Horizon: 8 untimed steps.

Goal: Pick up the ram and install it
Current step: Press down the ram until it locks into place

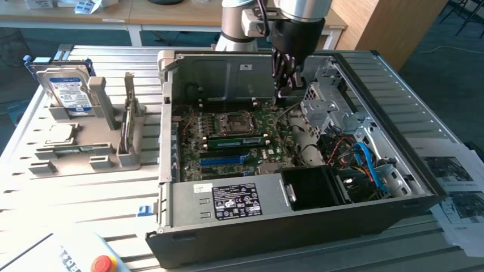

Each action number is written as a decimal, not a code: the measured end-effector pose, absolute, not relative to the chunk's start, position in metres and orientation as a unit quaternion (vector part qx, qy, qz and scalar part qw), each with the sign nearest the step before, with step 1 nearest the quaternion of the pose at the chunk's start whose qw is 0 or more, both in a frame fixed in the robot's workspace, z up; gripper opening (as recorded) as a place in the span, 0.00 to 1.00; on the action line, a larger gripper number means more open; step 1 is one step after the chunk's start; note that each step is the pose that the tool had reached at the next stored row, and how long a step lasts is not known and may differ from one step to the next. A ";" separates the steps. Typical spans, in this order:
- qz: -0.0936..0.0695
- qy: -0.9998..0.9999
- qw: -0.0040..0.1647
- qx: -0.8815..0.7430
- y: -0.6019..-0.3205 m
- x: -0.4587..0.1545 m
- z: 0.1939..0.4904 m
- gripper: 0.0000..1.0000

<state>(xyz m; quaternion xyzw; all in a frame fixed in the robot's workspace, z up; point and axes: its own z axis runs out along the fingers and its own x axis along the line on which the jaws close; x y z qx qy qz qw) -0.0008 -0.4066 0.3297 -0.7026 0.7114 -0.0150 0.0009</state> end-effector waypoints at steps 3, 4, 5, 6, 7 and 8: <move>-0.016 0.711 0.002 -0.703 -0.407 -0.001 0.326 0.10; -0.016 0.711 0.002 -0.703 -0.407 -0.001 0.325 0.10; -0.016 0.711 0.002 -0.703 -0.407 -0.001 0.323 0.10; -0.017 0.711 0.003 -0.703 -0.407 -0.001 0.322 0.10; -0.017 0.711 0.003 -0.703 -0.407 -0.001 0.321 0.10; -0.018 0.711 0.004 -0.703 -0.407 -0.001 0.320 0.10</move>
